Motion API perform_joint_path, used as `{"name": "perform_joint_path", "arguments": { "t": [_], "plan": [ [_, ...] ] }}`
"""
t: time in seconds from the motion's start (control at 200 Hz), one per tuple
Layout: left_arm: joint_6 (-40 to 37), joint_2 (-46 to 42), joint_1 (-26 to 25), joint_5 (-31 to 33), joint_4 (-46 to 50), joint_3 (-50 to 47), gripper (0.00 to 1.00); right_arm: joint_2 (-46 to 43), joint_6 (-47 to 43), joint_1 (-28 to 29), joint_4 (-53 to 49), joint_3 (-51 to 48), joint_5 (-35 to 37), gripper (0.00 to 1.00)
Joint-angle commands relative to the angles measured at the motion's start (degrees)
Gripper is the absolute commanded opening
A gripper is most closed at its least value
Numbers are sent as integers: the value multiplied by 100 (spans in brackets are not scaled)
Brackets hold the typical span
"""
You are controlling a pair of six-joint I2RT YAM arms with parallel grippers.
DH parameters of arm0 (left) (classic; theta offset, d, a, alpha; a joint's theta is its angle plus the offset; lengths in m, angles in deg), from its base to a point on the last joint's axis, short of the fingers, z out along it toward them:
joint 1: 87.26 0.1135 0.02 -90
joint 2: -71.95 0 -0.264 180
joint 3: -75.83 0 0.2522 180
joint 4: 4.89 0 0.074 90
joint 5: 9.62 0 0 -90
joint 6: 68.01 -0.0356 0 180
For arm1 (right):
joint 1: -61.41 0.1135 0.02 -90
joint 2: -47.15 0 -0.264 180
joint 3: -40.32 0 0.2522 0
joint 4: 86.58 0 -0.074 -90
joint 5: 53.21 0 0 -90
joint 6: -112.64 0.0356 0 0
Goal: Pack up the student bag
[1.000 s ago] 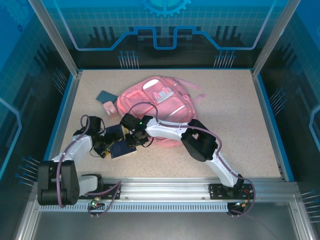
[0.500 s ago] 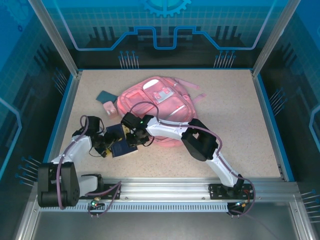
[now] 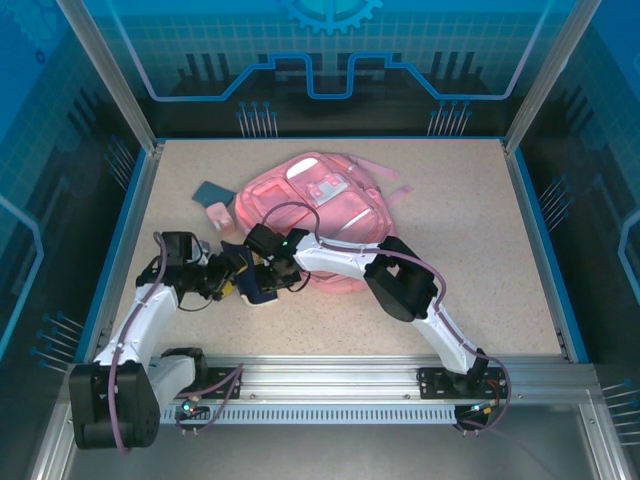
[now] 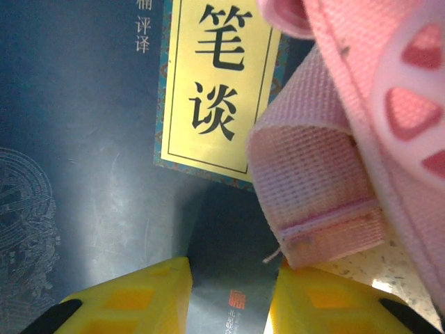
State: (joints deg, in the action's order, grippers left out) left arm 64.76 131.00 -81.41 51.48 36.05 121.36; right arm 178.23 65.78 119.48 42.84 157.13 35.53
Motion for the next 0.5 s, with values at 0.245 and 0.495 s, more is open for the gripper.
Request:
{"name": "perform_joint_path", "arguments": {
  "t": [0.245,0.495],
  "plan": [
    [350,572,-57,-501,-681,-118,54,-2,23,-13,-22,-198,-39,36],
    [-21,682,-57,122,-152,89,41,-47,20,-23,-27,-245,-15,36]
  ]
}}
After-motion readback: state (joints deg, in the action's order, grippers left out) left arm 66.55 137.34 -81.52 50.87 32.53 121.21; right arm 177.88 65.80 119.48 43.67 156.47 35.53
